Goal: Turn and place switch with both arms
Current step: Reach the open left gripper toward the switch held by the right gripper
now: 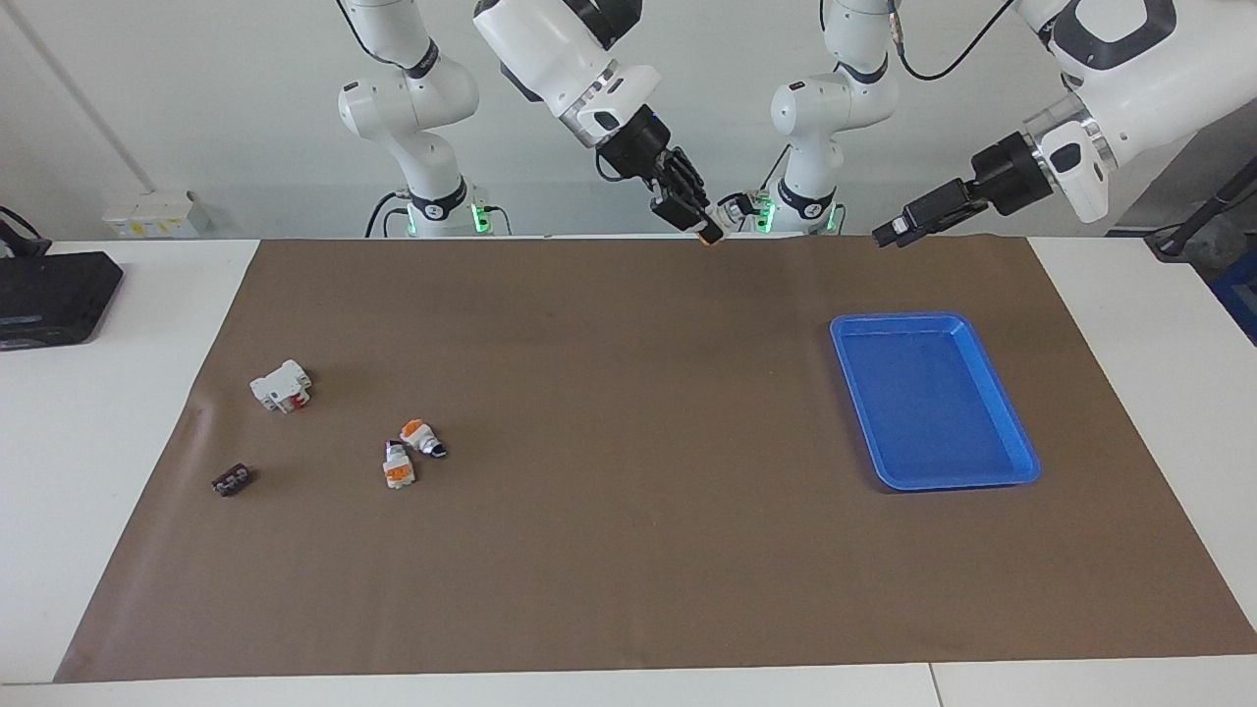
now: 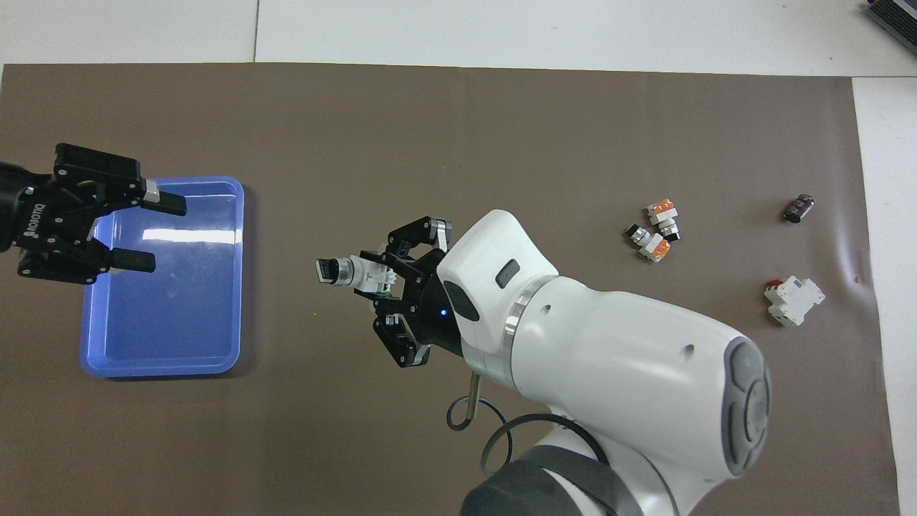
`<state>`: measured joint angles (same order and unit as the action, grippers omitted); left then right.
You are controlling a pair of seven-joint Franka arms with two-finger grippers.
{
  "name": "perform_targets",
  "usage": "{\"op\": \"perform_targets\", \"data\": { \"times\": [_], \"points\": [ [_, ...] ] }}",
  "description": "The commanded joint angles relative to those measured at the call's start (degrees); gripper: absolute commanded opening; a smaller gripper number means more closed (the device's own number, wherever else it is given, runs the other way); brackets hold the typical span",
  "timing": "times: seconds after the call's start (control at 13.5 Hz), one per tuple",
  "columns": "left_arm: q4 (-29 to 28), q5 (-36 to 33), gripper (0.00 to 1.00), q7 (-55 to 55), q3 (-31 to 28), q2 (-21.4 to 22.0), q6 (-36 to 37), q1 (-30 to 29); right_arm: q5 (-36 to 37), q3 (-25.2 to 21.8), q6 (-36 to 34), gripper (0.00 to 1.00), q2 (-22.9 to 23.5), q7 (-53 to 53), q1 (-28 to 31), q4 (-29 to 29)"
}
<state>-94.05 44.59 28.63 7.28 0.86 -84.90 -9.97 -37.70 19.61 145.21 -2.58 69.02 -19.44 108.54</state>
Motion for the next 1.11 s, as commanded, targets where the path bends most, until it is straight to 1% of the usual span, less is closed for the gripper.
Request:
{"op": "perform_targets", "data": {
  "times": [0.0,0.3,0.45,0.59,0.74,0.96,1.04],
  "points": [
    [0.89,3.66,0.86,6.69,1.76,-0.25,0.79,0.39,1.40,0.25,0.86,0.00,0.21,-2.13,-0.43,-0.17],
    [0.45,4.89,0.84,8.10,5.72,0.28,1.84,0.48,1.40,0.25,0.95,0.00,0.21,-2.22,-0.43,-0.17],
    [0.01,6.04,0.79,7.85,7.13,0.55,1.84,0.57,1.40,0.25,0.95,0.00,0.21,-2.22,-0.43,-0.17],
    [-0.43,6.04,0.77,7.49,7.57,0.46,1.84,1.44,1.40,0.25,0.86,0.00,0.12,-2.22,-0.43,-0.08],
    [-0.43,6.39,0.75,7.40,7.66,0.46,1.75,1.54,2.89,0.25,0.86,0.00,0.12,-3.35,-0.43,-0.08],
    [-0.34,6.82,0.69,7.49,7.75,0.46,2.19,2.24,4.04,0.25,0.86,0.00,0.12,-4.15,-0.51,-0.08],
    [-0.34,7.35,0.65,7.49,7.75,0.46,2.28,2.33,4.04,0.25,0.86,0.00,0.12,-4.24,-0.43,-0.08]
  ]
}}
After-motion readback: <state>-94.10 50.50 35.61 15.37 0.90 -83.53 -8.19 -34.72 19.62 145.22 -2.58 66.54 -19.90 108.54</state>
